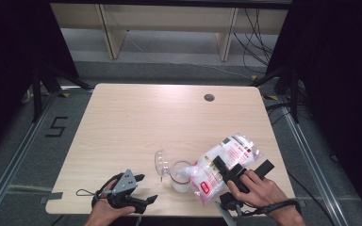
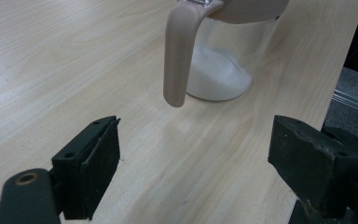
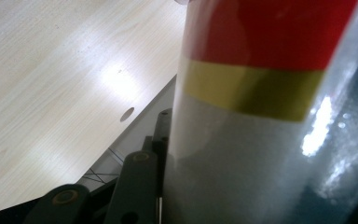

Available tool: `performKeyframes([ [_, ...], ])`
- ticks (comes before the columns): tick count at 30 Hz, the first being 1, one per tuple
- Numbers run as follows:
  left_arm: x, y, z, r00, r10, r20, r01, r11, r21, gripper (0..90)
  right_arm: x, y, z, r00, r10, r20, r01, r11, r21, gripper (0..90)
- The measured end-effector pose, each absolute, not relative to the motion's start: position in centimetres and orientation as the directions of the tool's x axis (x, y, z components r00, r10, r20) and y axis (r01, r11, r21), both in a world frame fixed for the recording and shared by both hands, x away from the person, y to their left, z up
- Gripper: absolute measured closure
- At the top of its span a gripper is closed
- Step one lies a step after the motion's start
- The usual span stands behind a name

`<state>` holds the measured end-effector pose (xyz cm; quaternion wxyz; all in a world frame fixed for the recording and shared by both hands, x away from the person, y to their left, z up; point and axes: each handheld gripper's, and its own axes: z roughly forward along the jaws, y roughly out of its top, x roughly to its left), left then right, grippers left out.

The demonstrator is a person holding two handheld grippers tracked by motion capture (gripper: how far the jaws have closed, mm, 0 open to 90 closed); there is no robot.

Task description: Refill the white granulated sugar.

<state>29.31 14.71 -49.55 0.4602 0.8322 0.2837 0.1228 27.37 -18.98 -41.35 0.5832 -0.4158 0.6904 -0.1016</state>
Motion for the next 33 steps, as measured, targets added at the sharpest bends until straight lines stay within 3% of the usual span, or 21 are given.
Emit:
performKeyframes([
  [16,29.22,14.63,-49.6,0.802,0.591,-0.085,0.381,-0.397,0.835,16.1,27.39,-19.06,-41.24,0.009,-0.698,-0.716,-0.446,0.637,-0.628,70.1],
  [27,29.36,14.77,-49.52,0.813,0.58,-0.053,0.354,-0.421,0.835,16.1,27.46,-19.06,-41.27,0.005,-0.698,-0.716,-0.449,0.638,-0.626,70.4],
  [29,29.25,14.69,-49.58,0.804,0.59,-0.076,0.376,-0.405,0.833,16.1,27.5,-18.86,-41.12,0.038,-0.691,-0.721,-0.462,0.628,-0.626,70.4],
  [33,29.36,14.76,-49.53,0.813,0.58,-0.054,0.355,-0.42,0.835,16.1,27.49,-19.06,-41.2,0.005,-0.702,-0.712,-0.448,0.635,-0.629,70.6],
])
